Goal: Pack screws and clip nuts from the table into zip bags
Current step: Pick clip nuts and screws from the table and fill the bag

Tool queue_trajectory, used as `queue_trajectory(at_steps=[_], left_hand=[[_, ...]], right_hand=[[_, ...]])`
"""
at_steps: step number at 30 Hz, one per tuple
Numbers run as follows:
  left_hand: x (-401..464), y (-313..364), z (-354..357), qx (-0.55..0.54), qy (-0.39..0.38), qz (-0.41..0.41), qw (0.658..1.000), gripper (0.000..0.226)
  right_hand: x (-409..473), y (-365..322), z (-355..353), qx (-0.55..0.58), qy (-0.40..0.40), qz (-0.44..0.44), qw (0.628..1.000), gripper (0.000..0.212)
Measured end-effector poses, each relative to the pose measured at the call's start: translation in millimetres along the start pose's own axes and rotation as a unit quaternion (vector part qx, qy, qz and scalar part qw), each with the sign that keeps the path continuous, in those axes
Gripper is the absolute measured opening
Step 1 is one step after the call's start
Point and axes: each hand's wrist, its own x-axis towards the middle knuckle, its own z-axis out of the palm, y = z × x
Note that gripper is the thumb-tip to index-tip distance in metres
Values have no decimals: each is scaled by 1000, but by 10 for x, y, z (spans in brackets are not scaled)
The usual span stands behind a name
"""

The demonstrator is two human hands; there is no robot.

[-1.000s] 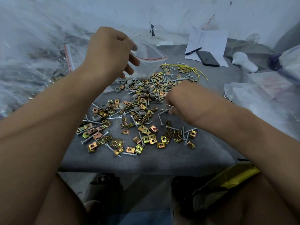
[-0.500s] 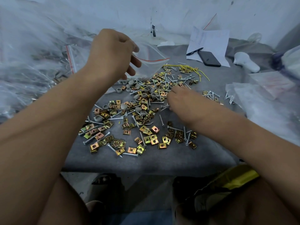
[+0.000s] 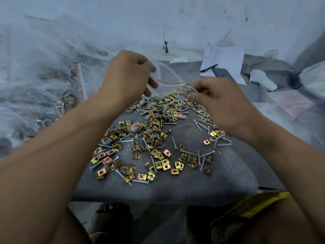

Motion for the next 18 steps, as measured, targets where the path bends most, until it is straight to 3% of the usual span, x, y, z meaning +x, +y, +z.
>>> queue_trajectory(at_steps=[8, 14, 18], left_hand=[[-36, 57, 69, 27, -15, 59, 998, 26], [-29, 75, 59, -50, -36, 59, 996, 28], [-31, 73, 54, -63, -53, 62, 995, 28]], right_hand=[[212, -236, 99, -21, 135, -72, 988, 9], [345, -262, 198, -56, 163, -80, 982, 12], [374, -242, 238, -149, 171, -111, 968, 13]])
